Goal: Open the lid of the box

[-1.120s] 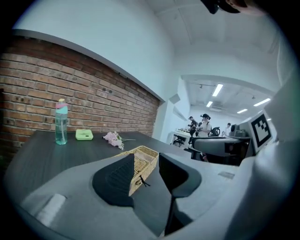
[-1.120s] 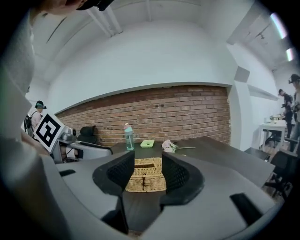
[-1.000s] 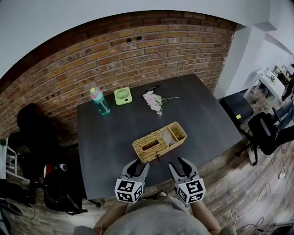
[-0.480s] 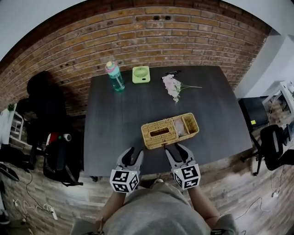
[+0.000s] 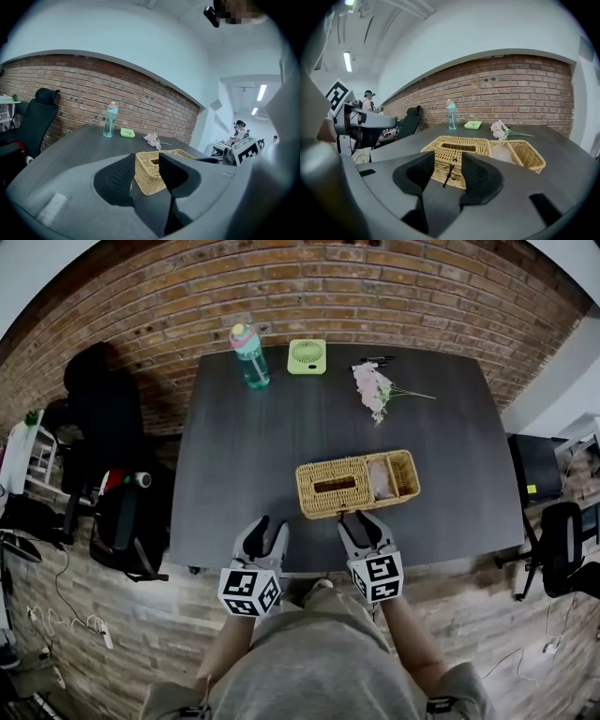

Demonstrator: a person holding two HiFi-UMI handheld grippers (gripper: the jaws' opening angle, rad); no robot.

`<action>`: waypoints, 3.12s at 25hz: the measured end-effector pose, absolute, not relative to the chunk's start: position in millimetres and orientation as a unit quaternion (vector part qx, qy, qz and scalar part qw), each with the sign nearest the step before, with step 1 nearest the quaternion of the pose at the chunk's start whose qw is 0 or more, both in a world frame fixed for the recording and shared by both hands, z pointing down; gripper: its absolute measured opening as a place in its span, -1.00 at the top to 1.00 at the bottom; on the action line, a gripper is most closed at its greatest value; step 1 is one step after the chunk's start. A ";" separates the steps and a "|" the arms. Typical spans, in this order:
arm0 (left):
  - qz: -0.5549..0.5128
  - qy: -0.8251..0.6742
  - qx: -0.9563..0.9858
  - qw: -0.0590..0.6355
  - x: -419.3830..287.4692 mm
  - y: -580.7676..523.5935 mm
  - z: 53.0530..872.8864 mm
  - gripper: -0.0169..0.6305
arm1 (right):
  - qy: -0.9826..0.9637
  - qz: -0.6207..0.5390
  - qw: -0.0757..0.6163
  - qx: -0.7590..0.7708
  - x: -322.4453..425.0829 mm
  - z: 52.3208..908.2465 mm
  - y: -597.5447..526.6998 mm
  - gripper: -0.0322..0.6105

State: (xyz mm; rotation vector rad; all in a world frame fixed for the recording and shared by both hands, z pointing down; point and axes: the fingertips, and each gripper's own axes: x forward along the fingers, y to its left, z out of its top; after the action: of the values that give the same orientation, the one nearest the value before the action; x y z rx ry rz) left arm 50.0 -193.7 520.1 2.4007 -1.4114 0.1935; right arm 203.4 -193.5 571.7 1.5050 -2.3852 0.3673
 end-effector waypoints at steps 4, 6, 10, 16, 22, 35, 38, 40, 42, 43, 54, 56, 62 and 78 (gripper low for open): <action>0.070 -0.505 0.842 0.177 47.1 -190.1 523.8 0.46 | -0.832 0.133 0.158 0.515 198.2 587.5 -195.4 0.34; 0.070 -0.508 0.840 0.179 45.4 -189.3 525.6 0.46 | -0.832 0.136 0.164 0.512 196.3 596.2 -196.5 0.35; 0.070 -0.509 0.839 0.182 43.1 -189.8 528.3 0.46 | -0.830 0.141 0.179 0.510 194.0 611.8 -201.0 0.37; 0.074 -0.509 0.838 0.184 42.1 -188.7 532.1 0.46 | -0.825 0.145 0.190 0.512 193.5 625.6 -206.6 0.49; 0.074 -0.512 0.835 0.188 39.1 -185.4 535.4 0.48 | -0.818 0.147 0.202 0.518 193.5 632.8 -209.3 0.69; 0.063 -0.513 0.836 0.185 40.5 -181.8 530.4 0.48 | -0.813 0.144 0.216 0.521 195.8 633.9 -206.8 0.83; 0.062 -0.513 0.836 0.182 41.0 -179.8 528.6 0.48 | -0.814 0.140 0.216 0.521 196.4 632.4 -205.2 0.83; 0.060 -0.514 0.837 0.180 41.9 -178.0 527.6 0.48 | -0.815 0.140 0.214 0.519 196.0 629.1 -203.7 0.83; 0.059 -0.515 0.836 0.179 42.5 -176.3 526.4 0.48 | -0.817 0.139 0.211 0.518 196.1 625.5 -202.7 0.83; 0.059 -0.516 0.836 0.178 42.5 -175.6 525.8 0.48 | -0.818 0.138 0.210 0.518 196.6 624.2 -202.6 0.83; 0.055 -0.517 0.836 0.174 36.5 -171.2 518.8 0.49 | -0.815 0.121 0.206 0.527 198.6 600.1 -205.5 0.84; 0.054 -0.516 0.837 0.173 36.2 -171.6 517.5 0.50 | -0.815 0.116 0.204 0.529 198.6 593.8 -207.0 0.84; 0.049 -0.514 0.838 0.173 35.6 -172.6 517.9 0.50 | -0.815 0.101 0.200 0.534 200.8 571.1 -212.7 0.84; 0.046 -0.507 0.845 0.165 33.9 -201.8 517.4 0.51 | -0.831 0.052 0.188 0.520 200.8 509.4 -249.2 0.84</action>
State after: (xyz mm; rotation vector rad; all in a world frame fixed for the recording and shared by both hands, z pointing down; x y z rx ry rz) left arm 33.9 -201.8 517.4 2.4079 -1.4437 0.1317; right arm 200.8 -249.2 509.4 1.4645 -2.3393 0.1470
